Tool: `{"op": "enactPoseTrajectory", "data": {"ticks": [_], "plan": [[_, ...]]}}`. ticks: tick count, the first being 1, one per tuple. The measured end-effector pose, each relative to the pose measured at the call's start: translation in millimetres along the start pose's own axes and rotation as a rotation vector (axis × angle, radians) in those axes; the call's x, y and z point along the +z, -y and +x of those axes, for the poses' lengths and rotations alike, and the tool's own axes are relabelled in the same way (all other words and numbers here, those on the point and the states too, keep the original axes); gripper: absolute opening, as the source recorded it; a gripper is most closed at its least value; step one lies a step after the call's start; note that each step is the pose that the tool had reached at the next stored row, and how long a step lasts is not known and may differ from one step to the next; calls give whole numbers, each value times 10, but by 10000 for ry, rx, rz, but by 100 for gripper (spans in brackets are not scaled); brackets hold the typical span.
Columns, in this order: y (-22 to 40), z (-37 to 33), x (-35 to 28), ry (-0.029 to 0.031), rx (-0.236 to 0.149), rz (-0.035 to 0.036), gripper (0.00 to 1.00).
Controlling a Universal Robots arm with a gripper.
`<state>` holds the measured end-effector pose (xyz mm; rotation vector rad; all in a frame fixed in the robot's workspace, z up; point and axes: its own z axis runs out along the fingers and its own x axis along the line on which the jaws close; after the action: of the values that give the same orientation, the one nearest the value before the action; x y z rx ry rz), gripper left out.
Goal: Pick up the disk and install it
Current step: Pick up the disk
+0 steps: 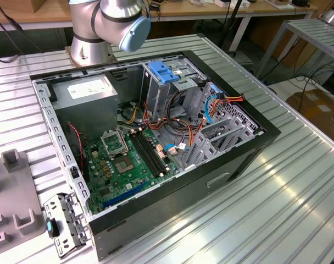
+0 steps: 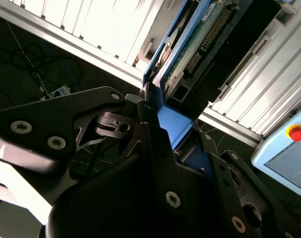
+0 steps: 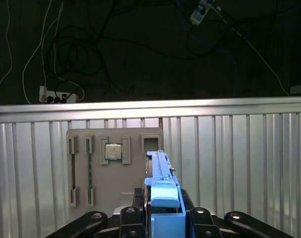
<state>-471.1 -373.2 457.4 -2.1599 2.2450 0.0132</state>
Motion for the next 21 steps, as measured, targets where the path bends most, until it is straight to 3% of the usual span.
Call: {"op": "enactPoseTrajectory", "data": {"ticks": [14, 21], "plan": [[3, -6, -226, -1, 0, -3, 37], [5, -9, -369, 0, 0, -2, 37]]}}
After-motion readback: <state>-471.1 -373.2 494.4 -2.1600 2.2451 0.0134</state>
